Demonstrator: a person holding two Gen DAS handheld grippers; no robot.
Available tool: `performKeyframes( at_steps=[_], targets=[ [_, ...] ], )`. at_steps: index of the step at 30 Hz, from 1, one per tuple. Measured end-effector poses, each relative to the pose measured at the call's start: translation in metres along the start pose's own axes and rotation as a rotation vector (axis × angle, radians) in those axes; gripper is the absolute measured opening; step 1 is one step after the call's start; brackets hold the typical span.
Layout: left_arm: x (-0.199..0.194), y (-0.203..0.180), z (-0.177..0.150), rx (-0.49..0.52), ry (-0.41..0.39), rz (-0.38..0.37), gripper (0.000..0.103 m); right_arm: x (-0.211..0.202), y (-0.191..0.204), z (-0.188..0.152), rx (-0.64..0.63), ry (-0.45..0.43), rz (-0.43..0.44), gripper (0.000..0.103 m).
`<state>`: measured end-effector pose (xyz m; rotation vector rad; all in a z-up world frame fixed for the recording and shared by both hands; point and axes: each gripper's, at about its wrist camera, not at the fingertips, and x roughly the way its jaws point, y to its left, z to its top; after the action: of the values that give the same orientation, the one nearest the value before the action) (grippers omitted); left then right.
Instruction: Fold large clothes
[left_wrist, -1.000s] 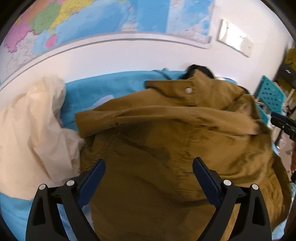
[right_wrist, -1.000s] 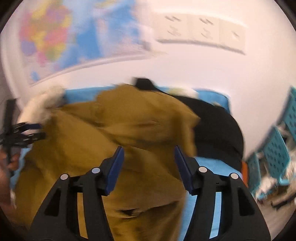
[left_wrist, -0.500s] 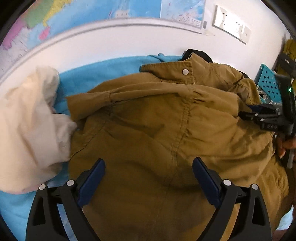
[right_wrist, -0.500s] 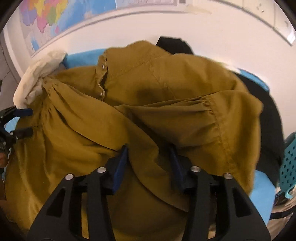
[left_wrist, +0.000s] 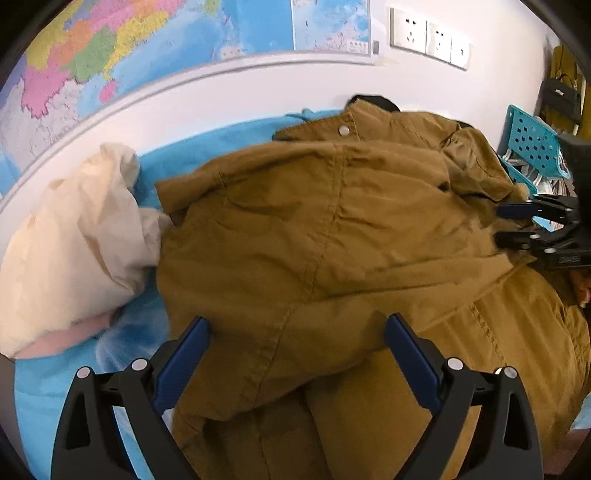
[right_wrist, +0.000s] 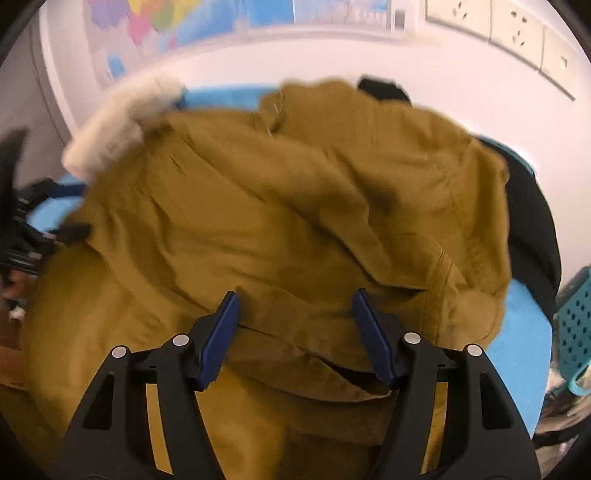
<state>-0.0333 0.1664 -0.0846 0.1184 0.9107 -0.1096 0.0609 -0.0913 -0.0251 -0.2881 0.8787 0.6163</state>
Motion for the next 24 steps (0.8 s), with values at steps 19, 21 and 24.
performKeyframes(
  at_steps=[19,21,24],
  targets=[
    [-0.065,0.080,-0.091,-0.295,0.025,-0.073,0.096,-0.140,-0.063,-0.103,0.376,-0.205,0.157,0.090],
    [-0.065,0.083,-0.105,-0.314,0.064,-0.125,0.096,-0.142,-0.070,-0.122,0.424,-0.195,0.172,0.091],
    [-0.067,0.073,-0.121,-0.305,0.098,-0.171,0.096,-0.142,-0.074,-0.153,0.500,-0.172,0.203,0.091]
  ],
)
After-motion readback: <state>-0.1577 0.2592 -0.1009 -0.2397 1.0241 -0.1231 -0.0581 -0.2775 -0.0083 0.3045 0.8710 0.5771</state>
